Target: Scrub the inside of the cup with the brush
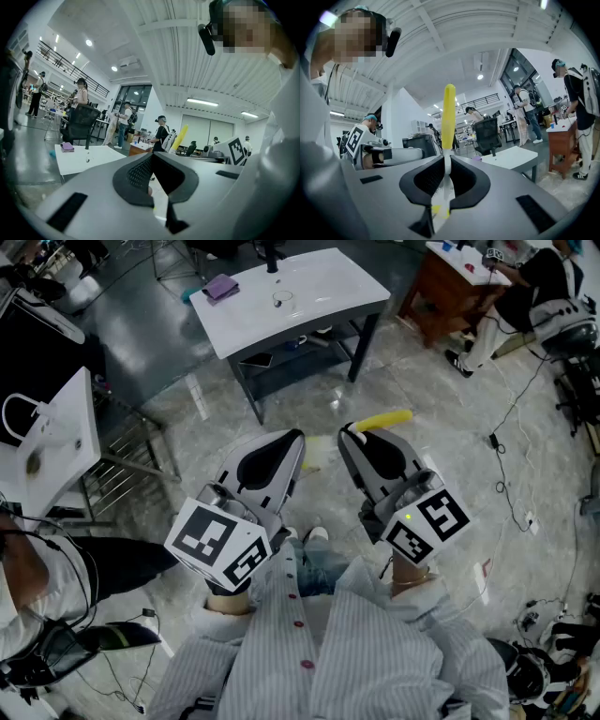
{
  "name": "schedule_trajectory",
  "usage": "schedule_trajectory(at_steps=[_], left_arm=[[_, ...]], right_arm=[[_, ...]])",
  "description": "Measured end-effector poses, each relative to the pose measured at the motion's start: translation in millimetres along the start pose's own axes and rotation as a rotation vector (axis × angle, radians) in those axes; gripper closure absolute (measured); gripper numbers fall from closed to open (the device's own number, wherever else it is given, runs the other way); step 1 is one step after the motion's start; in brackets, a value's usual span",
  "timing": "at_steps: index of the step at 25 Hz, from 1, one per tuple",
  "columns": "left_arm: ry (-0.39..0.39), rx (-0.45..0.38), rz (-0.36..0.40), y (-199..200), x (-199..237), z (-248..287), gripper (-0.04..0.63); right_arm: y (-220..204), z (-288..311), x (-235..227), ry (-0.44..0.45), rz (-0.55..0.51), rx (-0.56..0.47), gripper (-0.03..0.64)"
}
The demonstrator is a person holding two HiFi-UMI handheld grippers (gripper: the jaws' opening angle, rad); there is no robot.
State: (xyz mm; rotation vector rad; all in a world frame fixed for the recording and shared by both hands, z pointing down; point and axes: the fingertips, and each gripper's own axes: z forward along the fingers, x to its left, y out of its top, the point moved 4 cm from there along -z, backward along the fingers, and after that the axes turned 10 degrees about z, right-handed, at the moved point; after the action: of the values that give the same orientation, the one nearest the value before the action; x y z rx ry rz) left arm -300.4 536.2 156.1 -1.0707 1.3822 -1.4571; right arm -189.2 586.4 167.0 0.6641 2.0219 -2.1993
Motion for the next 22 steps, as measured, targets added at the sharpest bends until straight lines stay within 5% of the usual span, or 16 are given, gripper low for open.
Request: schedule_trajectory(at_steps=[22], left_arm=[[0.024,0.018,0.009,-15.4,-16.8,20.8,0.588]], right_arm=[[4.8,-36.9,-35.3,-0.042,0.016,-0.037,0.560]])
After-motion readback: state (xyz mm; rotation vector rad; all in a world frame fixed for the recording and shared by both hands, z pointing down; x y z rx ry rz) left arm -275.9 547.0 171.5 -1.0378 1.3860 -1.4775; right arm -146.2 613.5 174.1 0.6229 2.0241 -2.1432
